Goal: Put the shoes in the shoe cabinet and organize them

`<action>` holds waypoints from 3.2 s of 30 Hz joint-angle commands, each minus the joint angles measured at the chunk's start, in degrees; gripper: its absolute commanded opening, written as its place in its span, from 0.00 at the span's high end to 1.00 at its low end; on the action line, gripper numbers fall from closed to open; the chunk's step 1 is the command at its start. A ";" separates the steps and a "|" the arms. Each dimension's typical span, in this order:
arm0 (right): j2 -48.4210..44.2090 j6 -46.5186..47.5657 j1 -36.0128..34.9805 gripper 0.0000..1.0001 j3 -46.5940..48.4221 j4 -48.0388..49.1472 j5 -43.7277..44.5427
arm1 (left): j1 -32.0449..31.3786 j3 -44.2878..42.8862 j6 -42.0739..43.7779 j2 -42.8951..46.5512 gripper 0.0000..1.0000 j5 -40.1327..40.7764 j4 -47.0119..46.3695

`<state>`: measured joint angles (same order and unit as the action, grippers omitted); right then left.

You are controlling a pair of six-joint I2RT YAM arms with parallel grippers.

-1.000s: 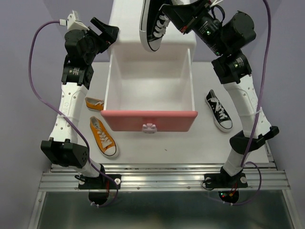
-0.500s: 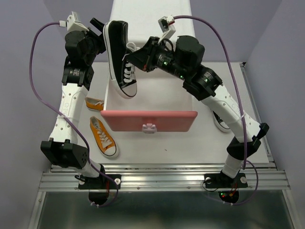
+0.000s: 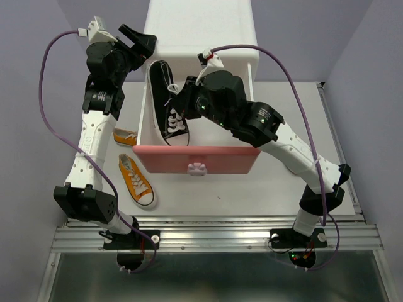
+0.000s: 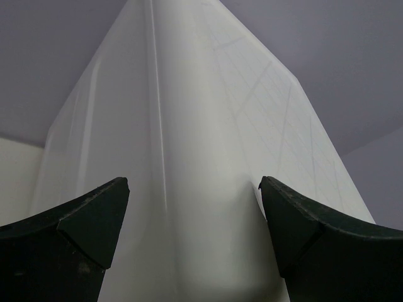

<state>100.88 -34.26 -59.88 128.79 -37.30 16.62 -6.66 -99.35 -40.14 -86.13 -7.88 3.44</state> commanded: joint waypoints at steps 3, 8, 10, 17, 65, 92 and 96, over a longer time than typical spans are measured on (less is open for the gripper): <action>-2.97 -4.93 -1.47 0.99 2.25 -0.66 9.38 | 0.68 4.34 6.30 -2.73 0.05 1.64 17.21; -0.69 -10.11 -2.00 1.00 4.53 -5.76 11.15 | 0.68 3.90 6.57 -3.08 0.05 2.43 17.47; 0.54 -12.83 -2.53 0.99 5.33 -8.13 13.33 | 0.68 3.55 6.65 -3.26 0.05 2.52 17.74; 4.14 -18.19 -2.53 0.99 9.01 -9.70 17.38 | 0.68 3.73 6.30 -3.17 0.05 2.96 17.74; 2.40 4.54 -2.53 0.00 3.32 11.07 19.77 | 0.77 3.29 6.57 -3.26 0.05 3.66 18.53; -8.51 18.64 44.19 0.00 0.51 2.26 12.69 | 0.68 4.43 6.57 -3.08 0.05 4.01 18.62; -8.42 11.59 59.48 0.00 -9.42 -10.06 -4.64 | 0.77 4.25 7.35 -2.99 0.05 4.45 18.88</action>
<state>92.47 -16.53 -11.62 125.16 -31.73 26.76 -6.83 -99.24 -40.36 -85.97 -6.50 3.81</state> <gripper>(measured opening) 0.995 0.953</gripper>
